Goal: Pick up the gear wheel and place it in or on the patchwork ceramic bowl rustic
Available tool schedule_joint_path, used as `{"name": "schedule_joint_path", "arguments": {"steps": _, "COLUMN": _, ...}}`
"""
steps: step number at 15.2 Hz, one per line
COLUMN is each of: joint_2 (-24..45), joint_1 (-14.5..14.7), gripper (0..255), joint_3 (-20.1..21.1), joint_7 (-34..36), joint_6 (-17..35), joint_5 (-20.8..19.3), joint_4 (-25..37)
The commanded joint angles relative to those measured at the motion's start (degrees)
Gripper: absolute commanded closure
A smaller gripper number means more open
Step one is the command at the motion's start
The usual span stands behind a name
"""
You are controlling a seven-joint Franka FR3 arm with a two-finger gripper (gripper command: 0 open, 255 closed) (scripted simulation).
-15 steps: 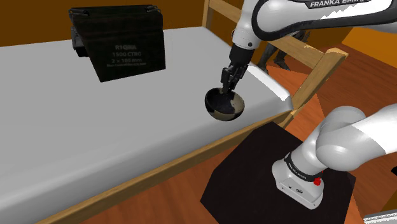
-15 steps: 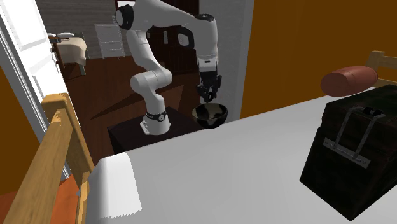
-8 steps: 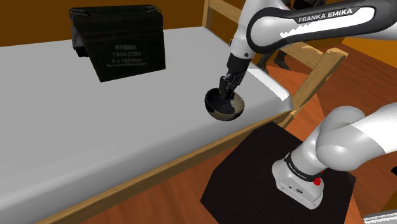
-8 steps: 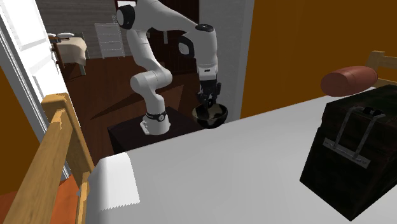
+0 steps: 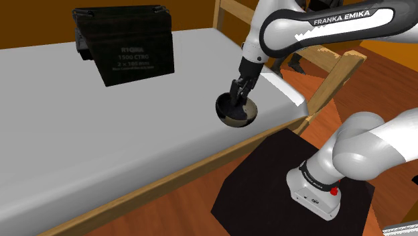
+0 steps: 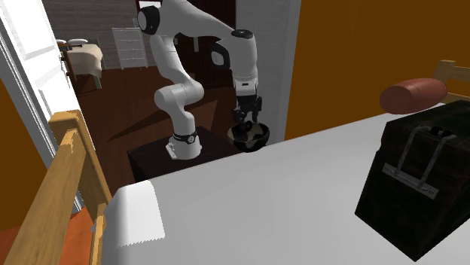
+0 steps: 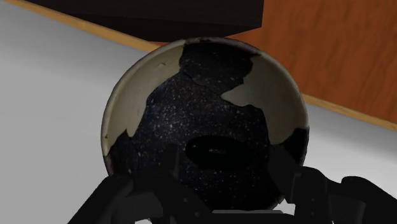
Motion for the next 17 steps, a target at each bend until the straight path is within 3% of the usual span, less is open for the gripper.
{"name": "schedule_joint_path", "arguments": {"steps": 1, "joint_2": 0.0, "joint_1": 0.0, "gripper": 0, "joint_3": 0.0, "joint_7": 0.0, "joint_6": 0.0, "joint_5": 0.0, "joint_4": 0.0}}
{"name": "schedule_joint_path", "arguments": {"steps": 5, "joint_2": 0.0, "joint_1": 0.0, "gripper": 0, "joint_3": 0.0, "joint_7": 0.0, "joint_6": 0.0, "joint_5": 0.0, "joint_4": 0.0}}
{"name": "schedule_joint_path", "arguments": {"steps": 9, "joint_2": -1.65, "joint_1": -0.68, "gripper": 0, "joint_3": -1.03, "joint_7": 0.37, "joint_6": -7.69, "joint_5": -1.17, "joint_4": 5.95}}
{"name": "schedule_joint_path", "arguments": {"steps": 17, "joint_2": -1.65, "joint_1": -0.68, "gripper": 0, "joint_3": -1.03, "joint_7": 0.37, "joint_6": -7.69, "joint_5": -1.17, "joint_4": 5.95}}
